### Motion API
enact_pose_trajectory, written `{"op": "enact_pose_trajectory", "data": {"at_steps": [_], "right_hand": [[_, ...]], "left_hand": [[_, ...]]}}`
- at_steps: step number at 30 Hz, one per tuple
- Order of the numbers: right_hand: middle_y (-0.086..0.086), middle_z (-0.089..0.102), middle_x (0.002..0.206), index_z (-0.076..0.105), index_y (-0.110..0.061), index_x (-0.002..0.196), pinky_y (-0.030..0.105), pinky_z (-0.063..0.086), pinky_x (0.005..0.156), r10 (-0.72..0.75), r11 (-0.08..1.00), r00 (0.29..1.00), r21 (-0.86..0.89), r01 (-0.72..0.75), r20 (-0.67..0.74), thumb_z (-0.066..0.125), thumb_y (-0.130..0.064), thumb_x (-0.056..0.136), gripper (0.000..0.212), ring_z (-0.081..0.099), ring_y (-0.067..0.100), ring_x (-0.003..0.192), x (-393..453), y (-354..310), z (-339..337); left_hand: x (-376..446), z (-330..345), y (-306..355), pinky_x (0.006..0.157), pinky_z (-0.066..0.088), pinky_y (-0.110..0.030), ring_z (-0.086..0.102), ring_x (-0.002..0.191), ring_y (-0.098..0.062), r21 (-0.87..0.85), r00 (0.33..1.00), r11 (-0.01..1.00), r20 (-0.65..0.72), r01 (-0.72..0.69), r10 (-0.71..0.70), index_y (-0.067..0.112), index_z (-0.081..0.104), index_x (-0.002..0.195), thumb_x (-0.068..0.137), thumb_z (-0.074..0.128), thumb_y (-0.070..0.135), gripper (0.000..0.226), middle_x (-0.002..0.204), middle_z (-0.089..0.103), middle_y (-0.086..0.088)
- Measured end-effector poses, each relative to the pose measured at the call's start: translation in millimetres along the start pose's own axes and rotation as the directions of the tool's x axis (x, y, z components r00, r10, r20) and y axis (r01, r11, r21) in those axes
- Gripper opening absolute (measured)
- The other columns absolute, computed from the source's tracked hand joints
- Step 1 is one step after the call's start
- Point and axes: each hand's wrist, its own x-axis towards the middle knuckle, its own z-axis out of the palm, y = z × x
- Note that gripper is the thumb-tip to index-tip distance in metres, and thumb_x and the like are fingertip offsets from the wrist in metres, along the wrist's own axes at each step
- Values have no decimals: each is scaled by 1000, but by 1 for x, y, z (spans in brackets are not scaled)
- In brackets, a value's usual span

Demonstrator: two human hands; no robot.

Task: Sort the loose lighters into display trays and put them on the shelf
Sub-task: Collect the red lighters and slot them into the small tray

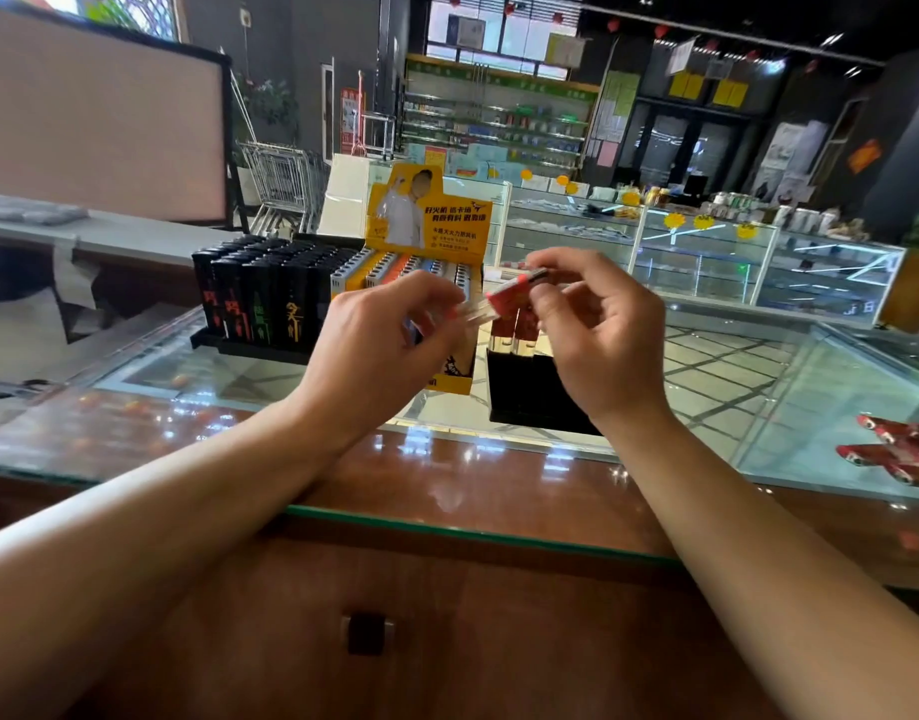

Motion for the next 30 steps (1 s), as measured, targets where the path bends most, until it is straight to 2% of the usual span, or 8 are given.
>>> {"op": "enact_pose_trajectory", "data": {"at_steps": [3,5,7,10,13,20,27,30], "right_hand": [[-5,68,90,71,-19,108,21,46,60,55,998,993,-27,-58,-108,60,-17,91,20,61,10,71,4,12,-8],[-4,67,92,72,-18,108,20,48,64,43,993,992,-102,-56,-122,59,-16,91,21,61,10,76,5,18,-11],[-6,64,90,72,-17,108,17,47,66,3,983,996,-182,-19,-86,60,-14,91,20,59,10,76,4,21,-10],[-9,61,90,73,-14,108,10,41,69,-41,963,999,-266,38,-8,63,-11,91,20,55,8,77,5,26,-5],[-8,65,97,73,-15,108,4,39,78,-56,944,997,-322,71,56,66,-9,90,21,58,5,88,4,30,1],[3,72,106,72,-16,112,27,47,84,-39,884,983,-452,118,180,70,-7,87,27,65,23,98,3,36,10],[4,72,104,67,-16,111,32,42,74,9,858,985,-508,80,171,68,-10,88,24,61,29,94,2,42,13],[3,70,107,70,-19,114,38,39,79,-16,821,984,-559,114,178,70,-13,86,29,55,32,96,1,45,16]], "left_hand": [[0,1,-2,71,38,-2,55,72,8,98,997,994,-55,-42,48,17,74,100,84,67,26,20,81,65,15],[0,3,-2,82,41,-11,59,91,-3,142,995,986,-46,-85,92,16,73,103,85,62,30,25,97,72,7],[0,5,0,93,43,-22,60,110,-15,163,992,979,-27,-120,126,14,73,106,86,61,29,28,110,73,3],[-1,8,-1,106,40,-33,56,124,-21,205,985,963,26,-175,173,12,72,115,86,66,24,32,124,68,-3],[0,9,-4,113,35,-47,47,135,-26,292,981,939,125,-179,148,14,64,128,87,64,35,47,138,59,-6],[0,9,-7,119,24,-49,34,144,-30,438,960,875,263,-208,96,19,52,141,88,44,56,66,150,47,-7],[-1,9,-9,120,17,-49,27,147,-30,472,952,859,300,-200,57,22,46,146,86,49,58,70,154,41,-6],[-1,10,-10,121,16,-49,26,148,-30,462,953,867,299,-187,47,22,45,146,86,43,60,72,154,41,-5]]}}
